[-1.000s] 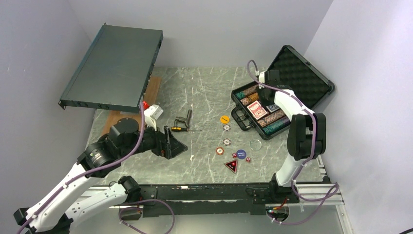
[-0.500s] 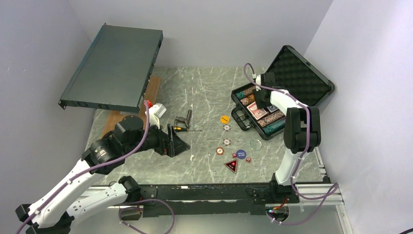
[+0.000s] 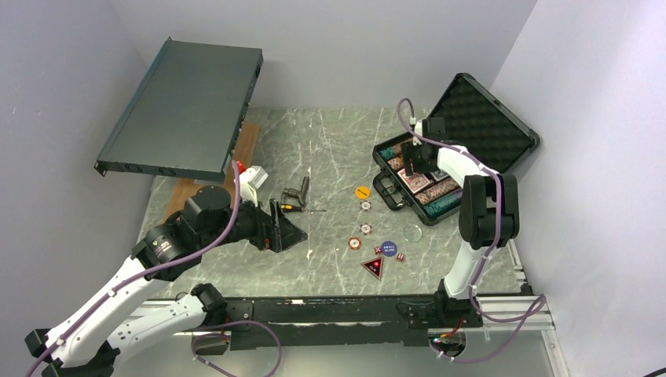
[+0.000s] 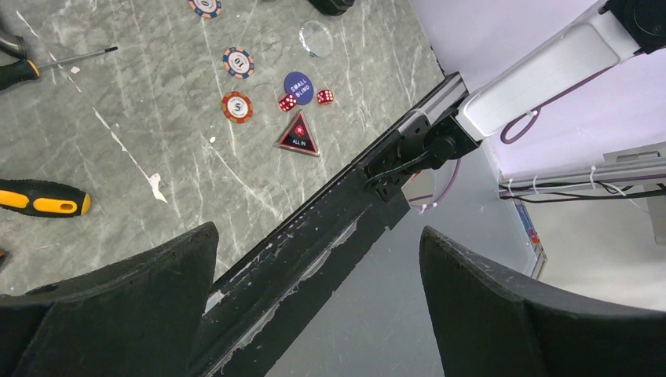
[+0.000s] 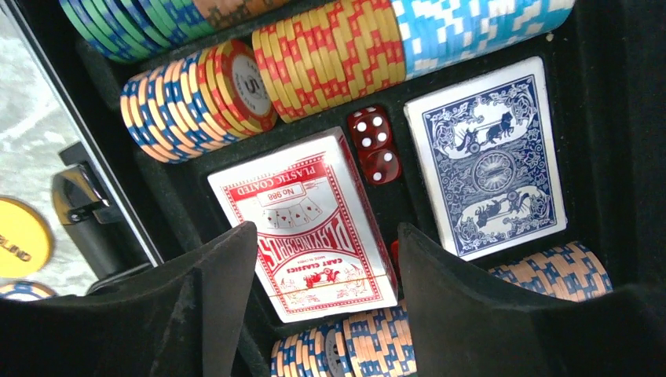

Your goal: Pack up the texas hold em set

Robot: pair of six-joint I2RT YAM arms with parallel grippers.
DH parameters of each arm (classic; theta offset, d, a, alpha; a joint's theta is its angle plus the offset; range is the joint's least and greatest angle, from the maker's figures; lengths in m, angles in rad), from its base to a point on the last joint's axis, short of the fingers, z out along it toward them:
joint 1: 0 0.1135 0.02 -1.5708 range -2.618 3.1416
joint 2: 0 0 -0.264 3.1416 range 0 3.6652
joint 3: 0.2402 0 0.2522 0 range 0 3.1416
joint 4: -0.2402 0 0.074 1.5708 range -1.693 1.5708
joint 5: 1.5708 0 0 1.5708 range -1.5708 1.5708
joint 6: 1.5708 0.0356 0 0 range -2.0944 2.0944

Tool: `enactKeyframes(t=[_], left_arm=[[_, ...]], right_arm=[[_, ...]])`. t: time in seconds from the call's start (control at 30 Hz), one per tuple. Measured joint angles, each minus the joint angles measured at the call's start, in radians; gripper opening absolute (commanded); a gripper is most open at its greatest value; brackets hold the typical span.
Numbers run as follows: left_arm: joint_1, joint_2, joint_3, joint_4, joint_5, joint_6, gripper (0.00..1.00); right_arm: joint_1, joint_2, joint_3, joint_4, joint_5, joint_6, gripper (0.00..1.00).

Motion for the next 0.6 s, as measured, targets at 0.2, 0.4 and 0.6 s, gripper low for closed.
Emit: enactKeyframes(t=[0.2,0.4,0.6], left_arm=[[0.000,0.000,0.000,0.000,0.000,0.000,0.99],[0.000,0.000,0.000,0.000,0.001,0.000,0.99],[0.000,0.005,0.000,0.003,0.004,0.000,0.99]], right_arm=[[-0.053,-0.005,0.011,0.011,-0.084,0.064,0.62],[-0.074,-0.005,0.004,0.018,-0.171,0.116,0.47],[-0.072,-0.047,-0.135,0.125,-0.338,0.208,0.47]])
